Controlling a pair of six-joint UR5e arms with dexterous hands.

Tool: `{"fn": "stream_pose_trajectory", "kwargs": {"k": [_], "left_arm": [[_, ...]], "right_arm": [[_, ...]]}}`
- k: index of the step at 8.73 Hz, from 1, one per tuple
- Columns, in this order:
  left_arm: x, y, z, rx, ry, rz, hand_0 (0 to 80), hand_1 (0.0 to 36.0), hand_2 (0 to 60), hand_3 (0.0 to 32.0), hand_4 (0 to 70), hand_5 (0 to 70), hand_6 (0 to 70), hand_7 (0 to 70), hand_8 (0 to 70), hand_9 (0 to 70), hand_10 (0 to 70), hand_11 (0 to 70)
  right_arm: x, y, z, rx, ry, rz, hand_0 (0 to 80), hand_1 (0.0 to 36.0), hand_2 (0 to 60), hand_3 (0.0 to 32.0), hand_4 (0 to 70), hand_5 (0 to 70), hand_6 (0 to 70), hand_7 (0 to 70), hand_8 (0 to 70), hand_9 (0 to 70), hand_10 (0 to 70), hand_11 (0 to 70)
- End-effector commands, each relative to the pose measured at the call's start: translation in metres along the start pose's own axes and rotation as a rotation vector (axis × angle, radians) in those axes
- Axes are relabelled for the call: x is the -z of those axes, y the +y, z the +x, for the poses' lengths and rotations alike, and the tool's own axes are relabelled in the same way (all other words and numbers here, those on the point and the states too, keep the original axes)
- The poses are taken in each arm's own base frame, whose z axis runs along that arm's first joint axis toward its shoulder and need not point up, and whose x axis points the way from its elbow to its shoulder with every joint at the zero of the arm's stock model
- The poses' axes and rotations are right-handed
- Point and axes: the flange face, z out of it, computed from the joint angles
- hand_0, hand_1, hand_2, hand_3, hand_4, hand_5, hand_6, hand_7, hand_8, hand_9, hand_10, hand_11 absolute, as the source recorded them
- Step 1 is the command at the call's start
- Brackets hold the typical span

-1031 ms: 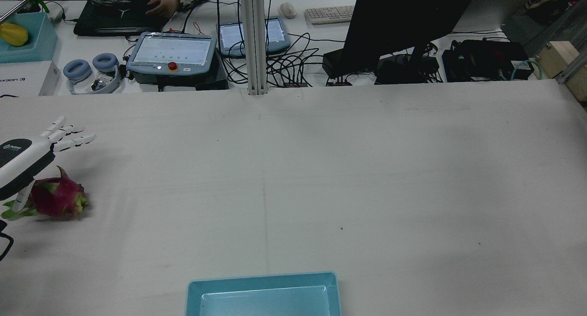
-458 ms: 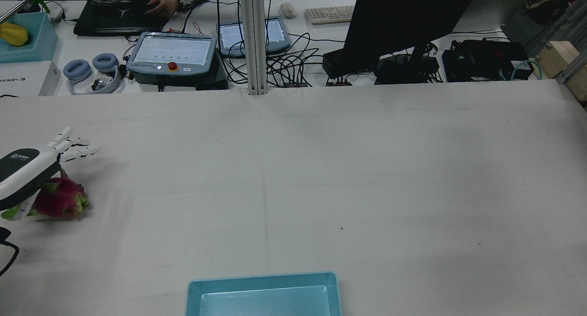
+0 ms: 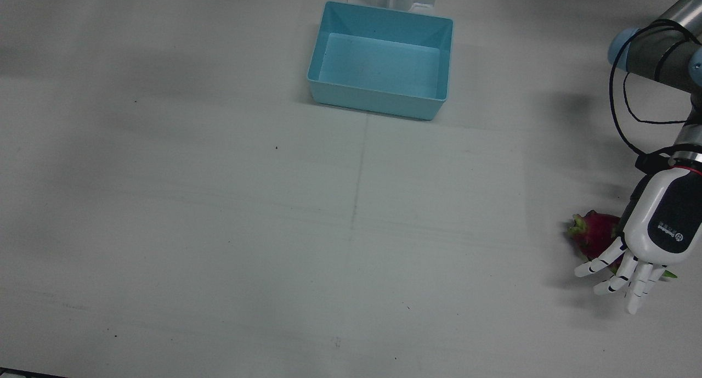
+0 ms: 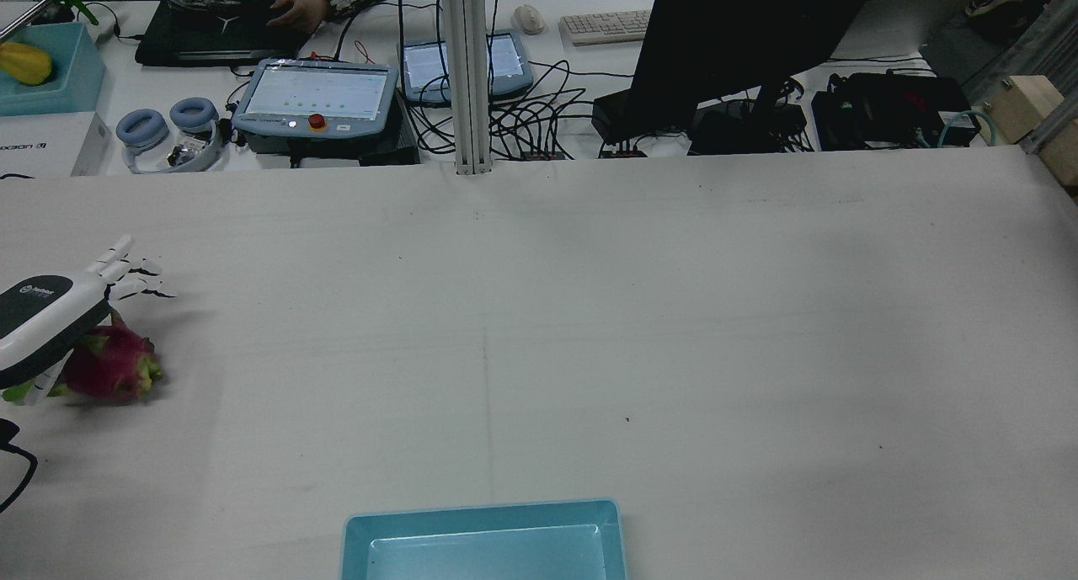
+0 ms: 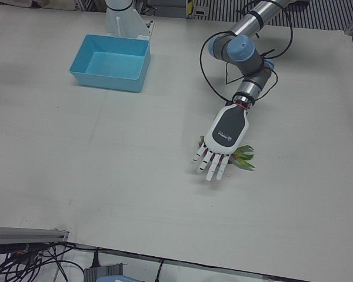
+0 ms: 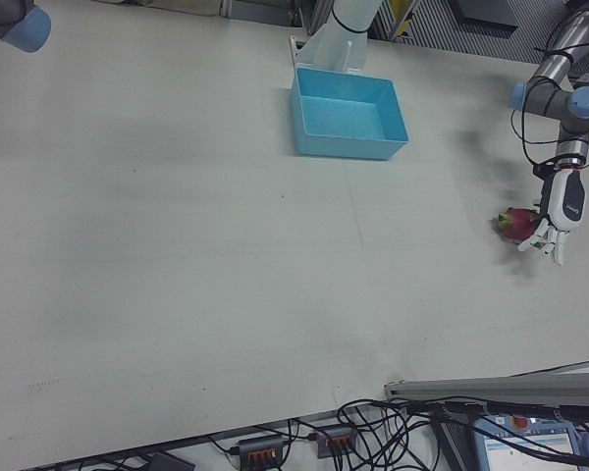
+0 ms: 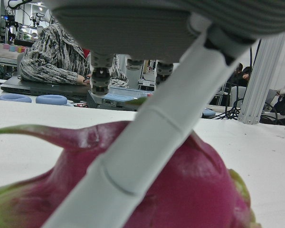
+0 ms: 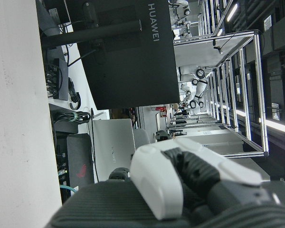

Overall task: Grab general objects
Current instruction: 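Close the left hand's fingers around the dragon fruit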

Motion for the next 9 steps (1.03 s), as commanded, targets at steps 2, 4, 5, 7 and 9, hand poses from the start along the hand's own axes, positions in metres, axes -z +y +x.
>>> {"fn": "stream_pose_trajectory", "kwargs": {"k": [2, 4, 5, 7, 9], "left_arm": [[-0.002, 0.01, -0.006, -0.025, -0.014, -0.015, 80.0, 36.0, 60.0, 6.6, 7.0, 32.0, 0.0, 35.2, 0.0, 5.6, 0.0, 0.0], [-0.004, 0.012, -0.008, -0.028, -0.017, -0.017, 80.0, 36.0, 60.0, 5.0, 7.6, 36.8, 0.0, 37.9, 0.0, 6.1, 0.0, 0.0], [-0.004, 0.023, -0.012, -0.028, -0.029, -0.032, 80.0, 36.0, 60.0, 4.4, 7.7, 39.4, 0.0, 38.7, 0.0, 6.3, 0.0, 0.0], [-0.008, 0.034, -0.011, -0.032, -0.044, -0.031, 80.0, 36.0, 60.0, 0.0, 6.8, 64.7, 0.0, 38.7, 0.0, 6.3, 0.0, 0.0], [-0.015, 0.043, -0.013, -0.038, -0.063, -0.04, 80.0, 36.0, 60.0, 0.0, 6.8, 70.0, 0.0, 55.8, 0.0, 9.7, 0.0, 0.0]], "right_arm": [[0.0, 0.0, 0.0, 0.0, 0.0, 0.0, 0.0, 0.0, 0.0, 0.0, 0.0, 0.0, 0.0, 0.0, 0.0, 0.0, 0.0, 0.0], [0.0, 0.0, 0.0, 0.0, 0.0, 0.0, 0.0, 0.0, 0.0, 0.0, 0.0, 0.0, 0.0, 0.0, 0.0, 0.0, 0.0, 0.0], [0.0, 0.0, 0.0, 0.0, 0.0, 0.0, 0.0, 0.0, 0.0, 0.0, 0.0, 0.0, 0.0, 0.0, 0.0, 0.0, 0.0, 0.0], [0.0, 0.0, 0.0, 0.0, 0.0, 0.0, 0.0, 0.0, 0.0, 0.0, 0.0, 0.0, 0.0, 0.0, 0.0, 0.0, 0.0, 0.0], [0.0, 0.0, 0.0, 0.0, -0.001, 0.0, 0.0, 0.0, 0.0, 0.0, 0.0, 0.0, 0.0, 0.0, 0.0, 0.0, 0.0, 0.0]]}}
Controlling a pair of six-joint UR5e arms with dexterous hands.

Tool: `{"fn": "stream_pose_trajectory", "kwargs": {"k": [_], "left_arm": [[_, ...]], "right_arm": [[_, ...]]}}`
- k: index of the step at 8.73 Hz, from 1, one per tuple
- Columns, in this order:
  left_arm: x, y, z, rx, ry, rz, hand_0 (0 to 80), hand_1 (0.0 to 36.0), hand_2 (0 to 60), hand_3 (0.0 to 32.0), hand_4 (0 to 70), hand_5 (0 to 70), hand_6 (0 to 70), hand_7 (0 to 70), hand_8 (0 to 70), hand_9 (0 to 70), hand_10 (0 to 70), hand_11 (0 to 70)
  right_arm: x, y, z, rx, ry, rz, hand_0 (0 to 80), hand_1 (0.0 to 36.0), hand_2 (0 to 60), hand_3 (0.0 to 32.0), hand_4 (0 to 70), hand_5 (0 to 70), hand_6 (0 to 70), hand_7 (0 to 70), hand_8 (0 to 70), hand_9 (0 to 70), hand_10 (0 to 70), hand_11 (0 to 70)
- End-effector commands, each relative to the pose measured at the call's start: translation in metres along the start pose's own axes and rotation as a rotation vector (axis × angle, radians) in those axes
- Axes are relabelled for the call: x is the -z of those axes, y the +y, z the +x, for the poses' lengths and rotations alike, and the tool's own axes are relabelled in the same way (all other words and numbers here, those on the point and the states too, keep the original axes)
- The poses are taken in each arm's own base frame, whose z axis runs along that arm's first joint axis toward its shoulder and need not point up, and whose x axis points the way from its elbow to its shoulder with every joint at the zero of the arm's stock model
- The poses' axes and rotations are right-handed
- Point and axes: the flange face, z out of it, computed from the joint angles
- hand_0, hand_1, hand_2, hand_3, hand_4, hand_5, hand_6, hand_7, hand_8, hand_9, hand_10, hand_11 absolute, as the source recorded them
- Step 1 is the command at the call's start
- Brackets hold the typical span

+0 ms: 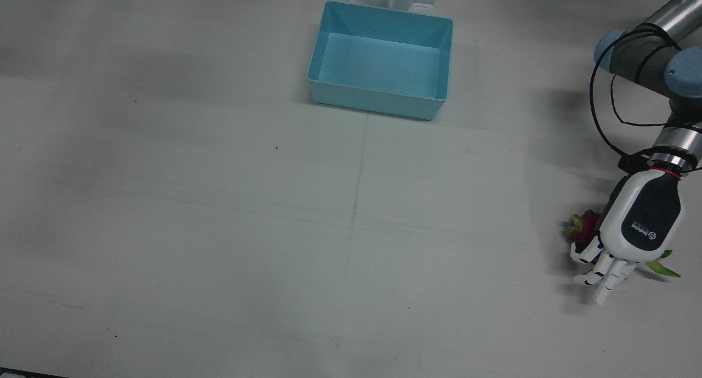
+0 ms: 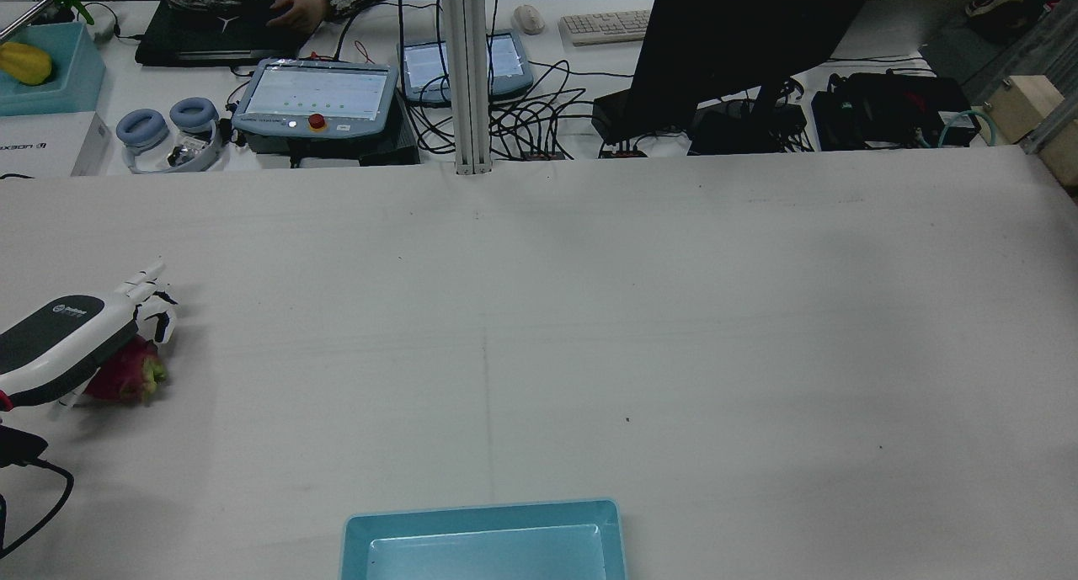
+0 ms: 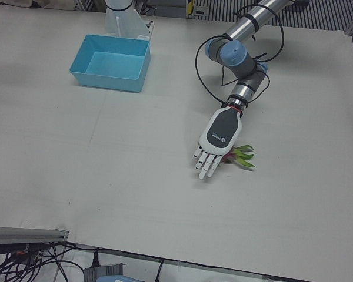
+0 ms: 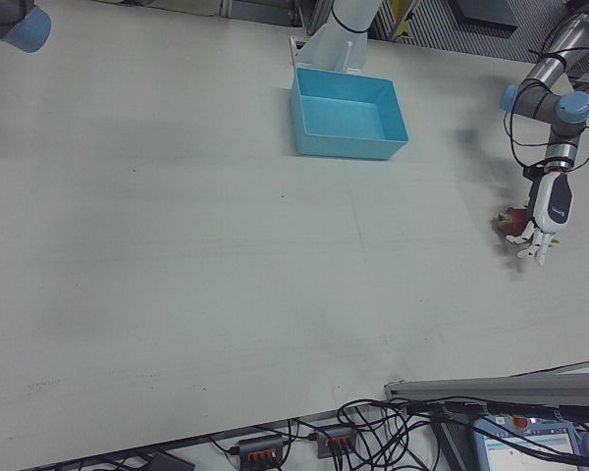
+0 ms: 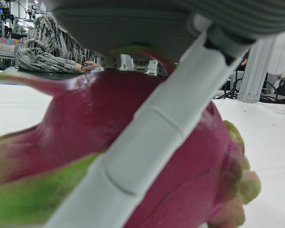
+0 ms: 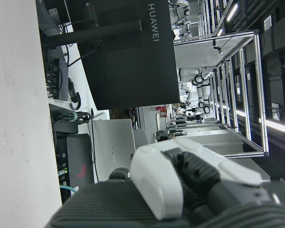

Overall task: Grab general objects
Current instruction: 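Close the left hand's fingers around the dragon fruit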

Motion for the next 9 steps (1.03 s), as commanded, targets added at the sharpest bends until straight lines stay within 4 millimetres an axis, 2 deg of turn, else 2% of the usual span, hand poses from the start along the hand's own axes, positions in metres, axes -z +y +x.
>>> {"fn": "stream_pose_trajectory", "kwargs": {"k": [1, 2, 3, 5, 6, 7, 8, 9], "left_arm": [[-0.0119, 0.0131, -0.0027, -0.008, -0.03, -0.011, 80.0, 36.0, 60.0, 0.0, 11.6, 70.0, 5.0, 70.0, 0.0, 12.6, 0.0, 0.0], [-0.0188, 0.0158, -0.0027, -0.011, -0.039, -0.012, 80.0, 36.0, 60.0, 0.0, 15.7, 70.0, 10.4, 70.0, 1.0, 14.9, 0.0, 2.1], [-0.02, 0.0162, -0.002, -0.011, -0.039, -0.011, 80.0, 36.0, 60.0, 0.0, 17.3, 70.0, 13.9, 70.0, 1.7, 16.6, 5.0, 12.7], [-0.0202, 0.0152, -0.0018, -0.012, -0.037, -0.008, 80.0, 36.0, 60.0, 0.0, 19.5, 70.0, 24.6, 70.0, 3.9, 18.6, 29.1, 46.7], [-0.0202, 0.0151, -0.0018, -0.011, -0.037, -0.006, 80.0, 36.0, 60.0, 0.0, 22.7, 70.0, 35.1, 70.0, 6.0, 18.6, 43.3, 65.4], [-0.0197, 0.0133, -0.0003, -0.01, -0.033, 0.01, 80.0, 36.0, 60.0, 0.0, 27.3, 70.0, 51.4, 70.0, 11.3, 19.4, 63.3, 70.0], [-0.0197, 0.0132, 0.0005, -0.009, -0.031, 0.012, 80.0, 36.0, 60.0, 0.0, 30.3, 70.0, 64.0, 70.0, 28.3, 36.9, 70.0, 70.0], [-0.0197, 0.0131, 0.0012, -0.009, -0.03, 0.014, 80.0, 36.0, 60.0, 0.0, 33.8, 70.0, 70.0, 70.0, 47.7, 58.8, 70.0, 70.0]], "right_arm": [[0.0, 0.0, -0.0001, 0.0, -0.001, 0.0, 0.0, 0.0, 0.0, 0.0, 0.0, 0.0, 0.0, 0.0, 0.0, 0.0, 0.0, 0.0], [0.0, 0.0, 0.0, 0.0, 0.0, 0.0, 0.0, 0.0, 0.0, 0.0, 0.0, 0.0, 0.0, 0.0, 0.0, 0.0, 0.0, 0.0], [0.0, 0.0, 0.0, 0.0, 0.0, 0.0, 0.0, 0.0, 0.0, 0.0, 0.0, 0.0, 0.0, 0.0, 0.0, 0.0, 0.0, 0.0], [0.0, 0.0, -0.0001, 0.0, -0.001, 0.0, 0.0, 0.0, 0.0, 0.0, 0.0, 0.0, 0.0, 0.0, 0.0, 0.0, 0.0, 0.0], [0.0, 0.0, 0.0, 0.0, 0.0, 0.0, 0.0, 0.0, 0.0, 0.0, 0.0, 0.0, 0.0, 0.0, 0.0, 0.0, 0.0, 0.0], [0.0, 0.0, 0.0, 0.0, 0.0, 0.0, 0.0, 0.0, 0.0, 0.0, 0.0, 0.0, 0.0, 0.0, 0.0, 0.0, 0.0, 0.0], [0.0, 0.0, 0.0, 0.0, 0.0, 0.0, 0.0, 0.0, 0.0, 0.0, 0.0, 0.0, 0.0, 0.0, 0.0, 0.0, 0.0, 0.0], [0.0, 0.0, 0.0, 0.0, 0.0, 0.0, 0.0, 0.0, 0.0, 0.0, 0.0, 0.0, 0.0, 0.0, 0.0, 0.0, 0.0, 0.0]]}}
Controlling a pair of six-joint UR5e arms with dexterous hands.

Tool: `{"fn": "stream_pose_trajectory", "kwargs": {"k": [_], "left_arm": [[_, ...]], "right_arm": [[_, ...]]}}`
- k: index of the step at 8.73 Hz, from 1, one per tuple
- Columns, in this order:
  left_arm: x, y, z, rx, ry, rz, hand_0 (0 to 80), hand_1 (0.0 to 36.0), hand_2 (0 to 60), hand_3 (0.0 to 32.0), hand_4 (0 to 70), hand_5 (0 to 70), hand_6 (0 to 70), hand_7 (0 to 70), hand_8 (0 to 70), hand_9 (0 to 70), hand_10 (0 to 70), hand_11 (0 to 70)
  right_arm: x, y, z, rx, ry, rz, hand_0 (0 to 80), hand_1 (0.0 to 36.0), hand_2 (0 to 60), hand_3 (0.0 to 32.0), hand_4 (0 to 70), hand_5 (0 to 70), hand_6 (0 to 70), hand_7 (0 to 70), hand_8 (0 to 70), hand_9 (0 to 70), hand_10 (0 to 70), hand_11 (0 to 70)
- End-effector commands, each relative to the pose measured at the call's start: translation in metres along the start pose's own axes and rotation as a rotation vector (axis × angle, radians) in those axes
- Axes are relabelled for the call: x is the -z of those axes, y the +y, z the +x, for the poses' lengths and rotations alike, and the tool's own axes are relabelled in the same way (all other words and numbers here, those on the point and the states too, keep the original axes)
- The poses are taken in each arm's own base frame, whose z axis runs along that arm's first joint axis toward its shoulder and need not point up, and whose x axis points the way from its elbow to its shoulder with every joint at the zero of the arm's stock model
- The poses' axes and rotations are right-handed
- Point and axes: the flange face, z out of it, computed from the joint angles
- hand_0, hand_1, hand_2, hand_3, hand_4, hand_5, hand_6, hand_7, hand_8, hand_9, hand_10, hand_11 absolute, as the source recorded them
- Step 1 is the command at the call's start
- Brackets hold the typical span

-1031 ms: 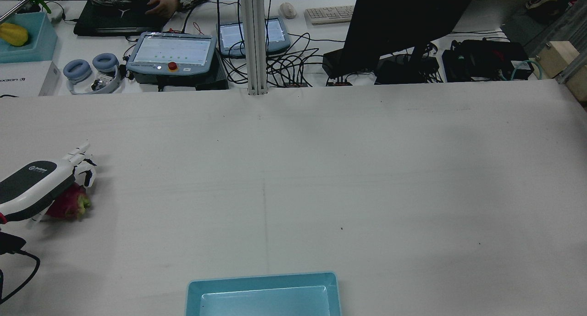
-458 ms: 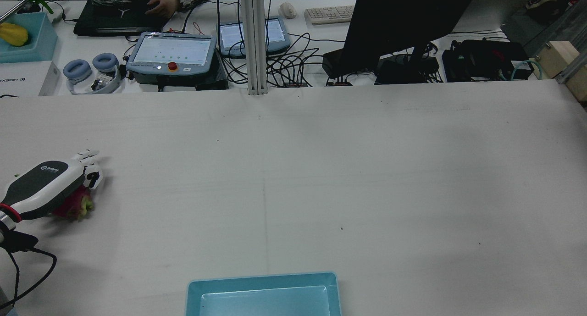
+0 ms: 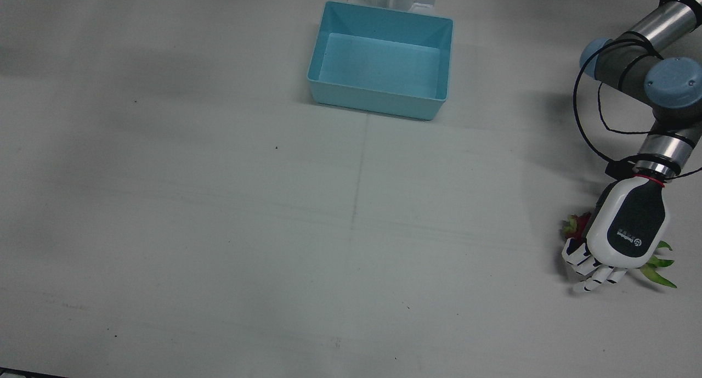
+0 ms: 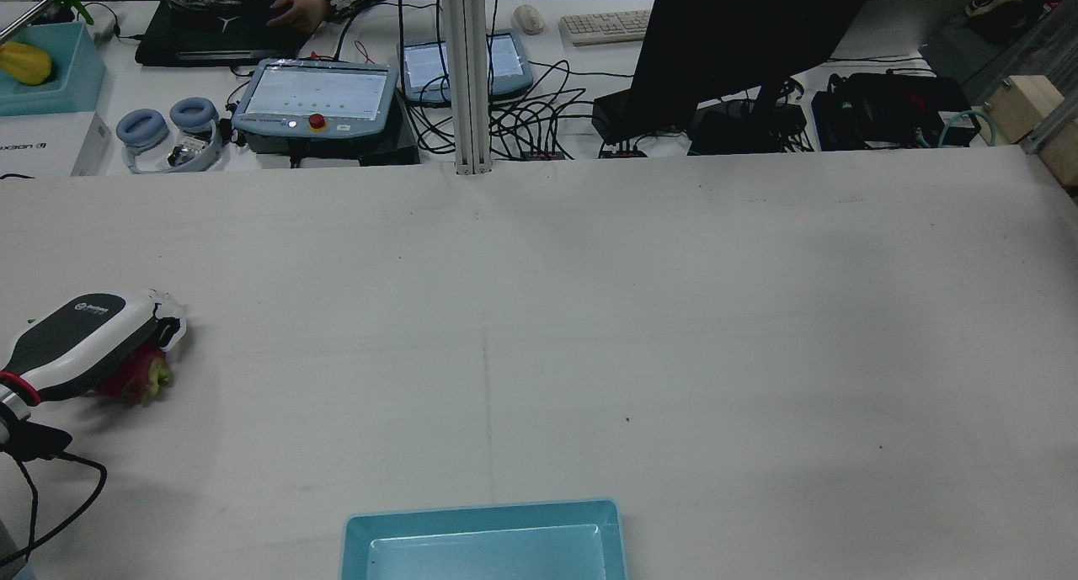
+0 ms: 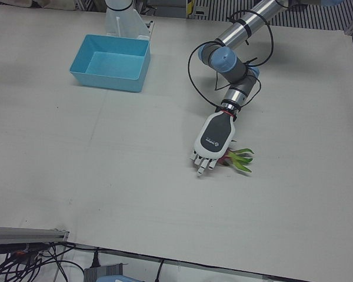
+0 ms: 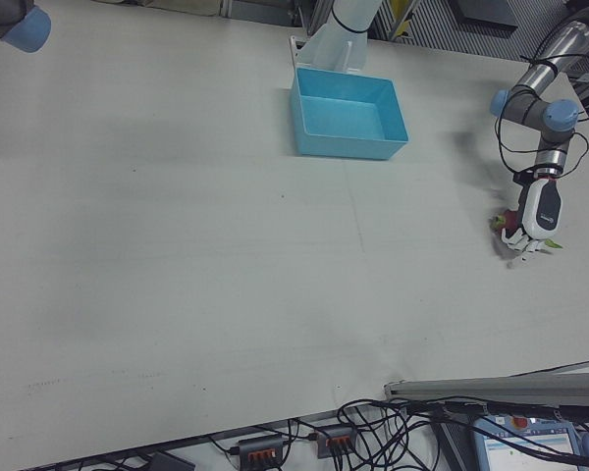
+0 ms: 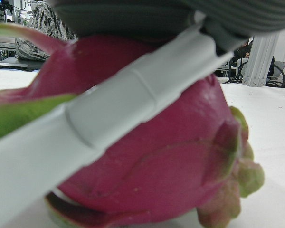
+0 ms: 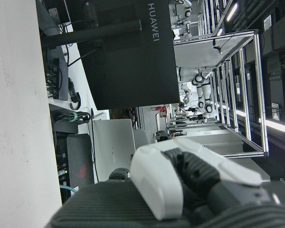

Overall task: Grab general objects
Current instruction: 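Close the left hand's fingers around the dragon fruit, then lift the dragon fruit with the left hand toward the blue tray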

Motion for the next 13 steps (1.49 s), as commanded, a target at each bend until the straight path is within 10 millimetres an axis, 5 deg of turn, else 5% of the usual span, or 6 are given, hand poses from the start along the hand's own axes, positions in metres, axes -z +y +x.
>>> {"fn": "stream_pose_trajectory", "kwargs": {"k": [1, 7, 8, 10, 13], "left_arm": [[0.0, -0.003, 0.005, 0.006, 0.012, 0.019, 80.0, 36.0, 60.0, 0.0, 37.3, 70.0, 70.0, 70.0, 67.4, 70.0, 70.0, 70.0], [0.01, 0.003, 0.076, 0.216, 0.116, -0.161, 80.0, 36.0, 60.0, 0.0, 59.1, 70.0, 70.0, 70.0, 70.0, 70.0, 70.0, 70.0], [0.006, -0.014, 0.086, 0.279, 0.139, -0.221, 80.0, 36.0, 60.0, 0.0, 62.3, 70.0, 70.0, 70.0, 70.0, 70.0, 70.0, 70.0], [0.026, -0.057, 0.141, 0.322, 0.181, -0.336, 80.0, 36.0, 60.0, 0.0, 70.0, 70.0, 70.0, 70.0, 70.0, 70.0, 70.0, 70.0], [0.016, -0.036, 0.172, 0.556, 0.236, -0.626, 80.0, 36.0, 60.0, 0.0, 70.0, 70.0, 70.0, 70.0, 70.0, 70.0, 70.0, 70.0]], "right_arm": [[0.001, -0.001, 0.0, 0.0, 0.0, 0.001, 0.0, 0.0, 0.0, 0.0, 0.0, 0.0, 0.0, 0.0, 0.0, 0.0, 0.0, 0.0], [0.001, -0.001, 0.0, 0.0, -0.002, 0.001, 0.0, 0.0, 0.0, 0.0, 0.0, 0.0, 0.0, 0.0, 0.0, 0.0, 0.0, 0.0], [0.001, -0.001, -0.001, 0.0, -0.002, 0.001, 0.0, 0.0, 0.0, 0.0, 0.0, 0.0, 0.0, 0.0, 0.0, 0.0, 0.0, 0.0], [0.0, 0.0, 0.0, 0.0, 0.0, 0.0, 0.0, 0.0, 0.0, 0.0, 0.0, 0.0, 0.0, 0.0, 0.0, 0.0, 0.0, 0.0], [0.0, 0.0, 0.0, 0.0, 0.0, 0.0, 0.0, 0.0, 0.0, 0.0, 0.0, 0.0, 0.0, 0.0, 0.0, 0.0, 0.0, 0.0]]}}
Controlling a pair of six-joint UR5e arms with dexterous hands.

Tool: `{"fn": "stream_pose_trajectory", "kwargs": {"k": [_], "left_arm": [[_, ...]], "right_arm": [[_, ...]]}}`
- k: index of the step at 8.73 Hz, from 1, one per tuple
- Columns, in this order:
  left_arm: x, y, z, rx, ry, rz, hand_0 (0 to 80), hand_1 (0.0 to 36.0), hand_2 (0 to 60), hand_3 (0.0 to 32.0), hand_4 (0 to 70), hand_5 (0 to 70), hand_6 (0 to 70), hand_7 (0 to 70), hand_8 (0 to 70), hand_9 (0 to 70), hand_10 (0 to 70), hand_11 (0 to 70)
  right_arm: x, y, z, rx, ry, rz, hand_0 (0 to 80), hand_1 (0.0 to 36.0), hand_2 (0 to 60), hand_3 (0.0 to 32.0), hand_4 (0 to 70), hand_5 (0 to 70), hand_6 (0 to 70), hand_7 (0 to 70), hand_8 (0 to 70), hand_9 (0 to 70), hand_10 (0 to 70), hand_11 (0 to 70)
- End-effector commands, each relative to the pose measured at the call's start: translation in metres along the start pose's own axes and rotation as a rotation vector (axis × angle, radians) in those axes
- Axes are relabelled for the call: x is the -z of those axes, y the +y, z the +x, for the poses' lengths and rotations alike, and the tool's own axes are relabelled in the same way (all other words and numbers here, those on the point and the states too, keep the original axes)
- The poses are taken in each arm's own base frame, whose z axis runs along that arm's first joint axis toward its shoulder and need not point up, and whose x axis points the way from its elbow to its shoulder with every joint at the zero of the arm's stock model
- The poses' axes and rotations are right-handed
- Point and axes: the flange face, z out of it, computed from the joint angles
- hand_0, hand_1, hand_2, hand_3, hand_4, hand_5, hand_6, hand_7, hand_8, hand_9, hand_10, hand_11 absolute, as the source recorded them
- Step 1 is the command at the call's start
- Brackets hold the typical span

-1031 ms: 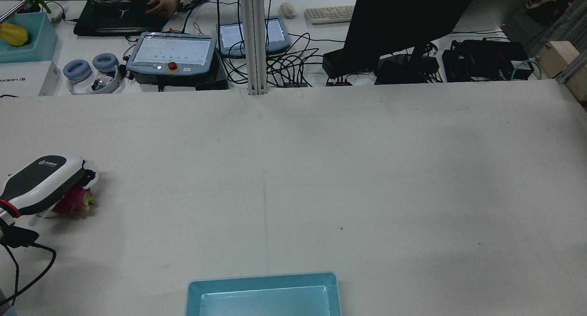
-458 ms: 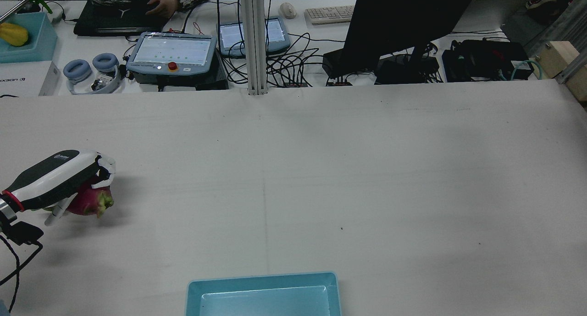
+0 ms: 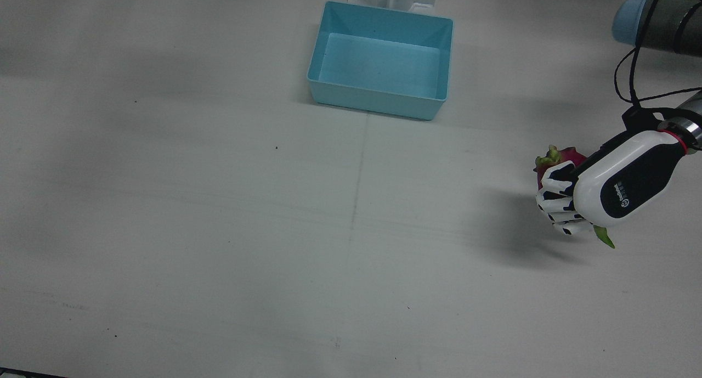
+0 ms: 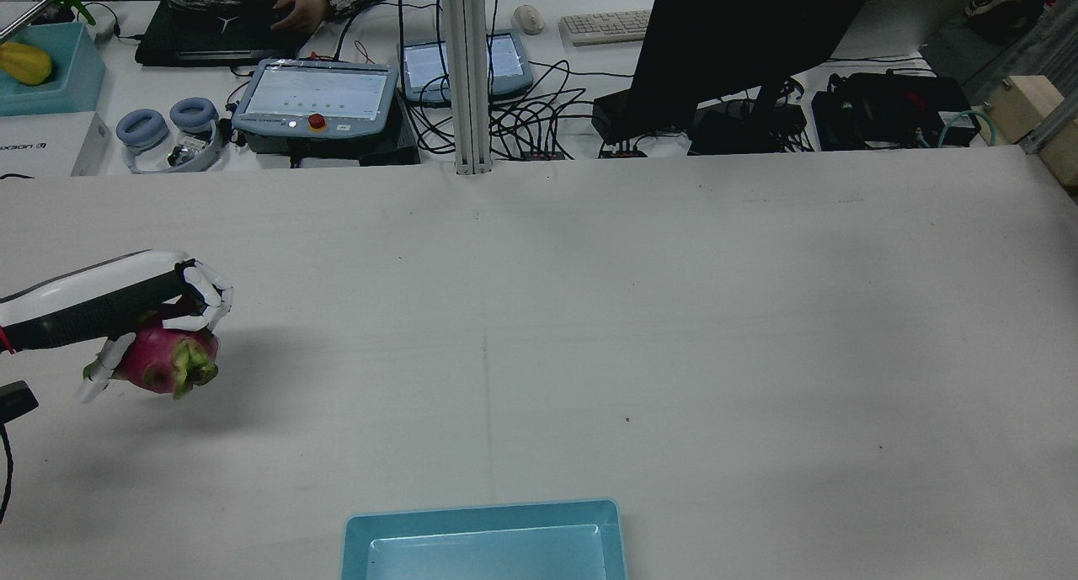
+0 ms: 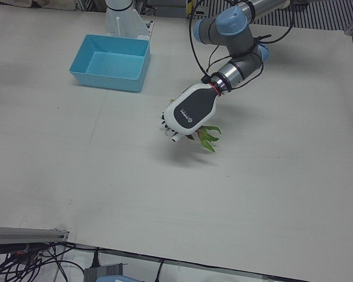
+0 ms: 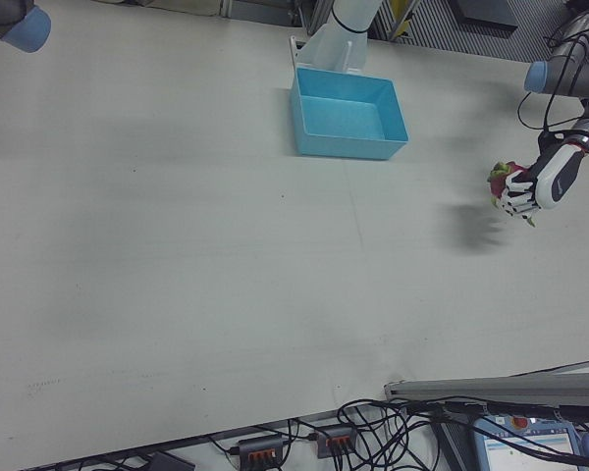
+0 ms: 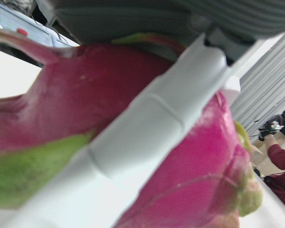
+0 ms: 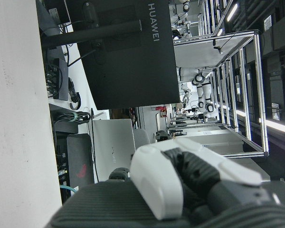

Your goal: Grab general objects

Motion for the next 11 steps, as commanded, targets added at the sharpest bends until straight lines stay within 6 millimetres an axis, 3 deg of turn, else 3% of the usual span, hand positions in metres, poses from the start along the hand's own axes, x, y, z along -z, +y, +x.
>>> {"fn": "stream_pose_trajectory", "kwargs": {"k": [1, 2, 3, 4, 5, 7, 9, 11], "left_arm": [[-0.016, 0.023, 0.023, 0.19, 0.072, -0.234, 80.0, 36.0, 60.0, 0.0, 70.0, 70.0, 70.0, 70.0, 70.0, 70.0, 70.0, 70.0], [-0.023, 0.035, 0.021, 0.22, 0.083, -0.273, 80.0, 36.0, 60.0, 0.0, 70.0, 70.0, 70.0, 70.0, 70.0, 70.0, 70.0, 70.0], [-0.034, 0.065, 0.019, 0.265, 0.096, -0.352, 80.0, 36.0, 60.0, 0.0, 70.0, 70.0, 70.0, 70.0, 70.0, 70.0, 70.0, 70.0], [-0.046, 0.11, 0.019, 0.331, 0.111, -0.439, 80.0, 36.0, 60.0, 0.0, 70.0, 70.0, 70.0, 70.0, 70.0, 70.0, 70.0, 70.0], [-0.048, 0.144, 0.031, 0.353, 0.125, -0.501, 80.0, 36.0, 60.0, 0.0, 70.0, 70.0, 70.0, 70.0, 70.0, 70.0, 70.0, 70.0], [-0.053, 0.195, 0.051, 0.385, 0.142, -0.585, 80.0, 36.0, 60.0, 0.0, 70.0, 70.0, 70.0, 70.0, 70.0, 70.0, 70.0, 70.0], [-0.07, 0.253, 0.046, 0.469, 0.168, -0.632, 80.0, 36.0, 60.0, 0.0, 70.0, 70.0, 70.0, 70.0, 70.0, 70.0, 70.0, 70.0], [-0.088, 0.28, 0.052, 0.508, 0.206, -0.648, 80.0, 36.0, 60.0, 0.0, 70.0, 70.0, 70.0, 70.0, 70.0, 70.0, 70.0, 70.0]], "right_arm": [[0.0, 0.0, 0.0, 0.0, -0.001, 0.0, 0.0, 0.0, 0.0, 0.0, 0.0, 0.0, 0.0, 0.0, 0.0, 0.0, 0.0, 0.0], [0.0, 0.0, 0.0, 0.0, -0.001, 0.0, 0.0, 0.0, 0.0, 0.0, 0.0, 0.0, 0.0, 0.0, 0.0, 0.0, 0.0, 0.0], [0.001, -0.001, 0.0, 0.0, 0.0, 0.001, 0.0, 0.0, 0.0, 0.0, 0.0, 0.0, 0.0, 0.0, 0.0, 0.0, 0.0, 0.0], [0.0, 0.0, 0.0, 0.0, -0.001, 0.0, 0.0, 0.0, 0.0, 0.0, 0.0, 0.0, 0.0, 0.0, 0.0, 0.0, 0.0, 0.0], [0.0, 0.0, 0.0, 0.0, 0.0, 0.0, 0.0, 0.0, 0.0, 0.0, 0.0, 0.0, 0.0, 0.0, 0.0, 0.0, 0.0, 0.0], [0.0, 0.0, 0.0, 0.0, 0.0, 0.0, 0.0, 0.0, 0.0, 0.0, 0.0, 0.0, 0.0, 0.0, 0.0, 0.0, 0.0, 0.0], [0.0, 0.0, 0.0, 0.0, 0.0, 0.0, 0.0, 0.0, 0.0, 0.0, 0.0, 0.0, 0.0, 0.0, 0.0, 0.0, 0.0, 0.0], [0.0, 0.0, -0.001, 0.0, -0.001, 0.0, 0.0, 0.0, 0.0, 0.0, 0.0, 0.0, 0.0, 0.0, 0.0, 0.0, 0.0, 0.0]]}}
